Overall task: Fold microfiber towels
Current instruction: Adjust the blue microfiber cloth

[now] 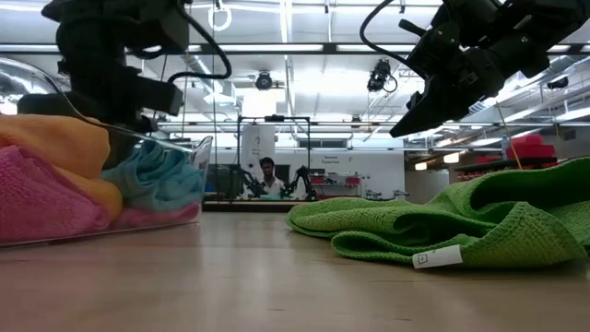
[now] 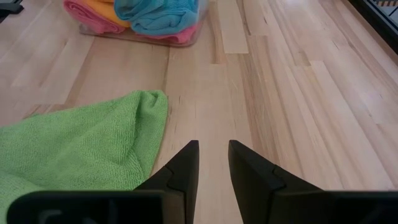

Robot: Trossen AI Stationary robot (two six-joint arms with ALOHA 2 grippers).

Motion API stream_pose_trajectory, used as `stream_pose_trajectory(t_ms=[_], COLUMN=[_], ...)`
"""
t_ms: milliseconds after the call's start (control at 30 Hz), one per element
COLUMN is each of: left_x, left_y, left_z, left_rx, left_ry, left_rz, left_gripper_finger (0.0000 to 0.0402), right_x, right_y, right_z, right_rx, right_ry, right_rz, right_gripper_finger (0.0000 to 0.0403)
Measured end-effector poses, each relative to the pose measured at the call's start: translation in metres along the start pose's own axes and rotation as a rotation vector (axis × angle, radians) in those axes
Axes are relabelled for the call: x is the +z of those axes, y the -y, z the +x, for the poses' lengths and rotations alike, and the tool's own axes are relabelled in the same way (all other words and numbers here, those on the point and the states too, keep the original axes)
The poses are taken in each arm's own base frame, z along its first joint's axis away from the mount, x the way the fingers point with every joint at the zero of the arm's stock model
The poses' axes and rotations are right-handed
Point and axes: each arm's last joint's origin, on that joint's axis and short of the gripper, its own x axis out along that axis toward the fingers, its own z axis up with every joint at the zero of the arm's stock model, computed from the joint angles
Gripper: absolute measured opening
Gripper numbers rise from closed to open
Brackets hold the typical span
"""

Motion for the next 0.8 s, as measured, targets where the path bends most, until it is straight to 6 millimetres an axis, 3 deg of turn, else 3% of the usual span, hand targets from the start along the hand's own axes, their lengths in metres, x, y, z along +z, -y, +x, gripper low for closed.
stream_pose_trajectory(t_ms=[233, 467, 667, 800], left_x=[-0.005, 0.005, 0.016, 0.018], left_y=[-0.002, -0.004, -0.006, -0.007], left_z=[0.0, -0.028, -0.055, -0.06], left_rx=[0.025, 0.02, 0.018, 0.051], left_ry=[-0.049, -0.117, -0.135, -0.117], left_rz=[-0.017, -0.001, 0.019, 0.037], left_gripper_finger=[0.0023, 0.0011, 0.0032, 0.0037], right_x=[0.0, 0.0, 0.0, 0.0], right_y=[0.0, 0.0, 0.0, 0.0], right_z=[0.0, 0.0, 0.0, 0.0], right_rx=[0.0, 0.0, 0.0, 0.0], right_ry=[0.001, 0.002, 0.002, 0.002], right_rz=[0.001, 0.008, 0.007, 0.007], right_gripper_finger=[0.0096, 0.0096, 0.0096, 0.0096])
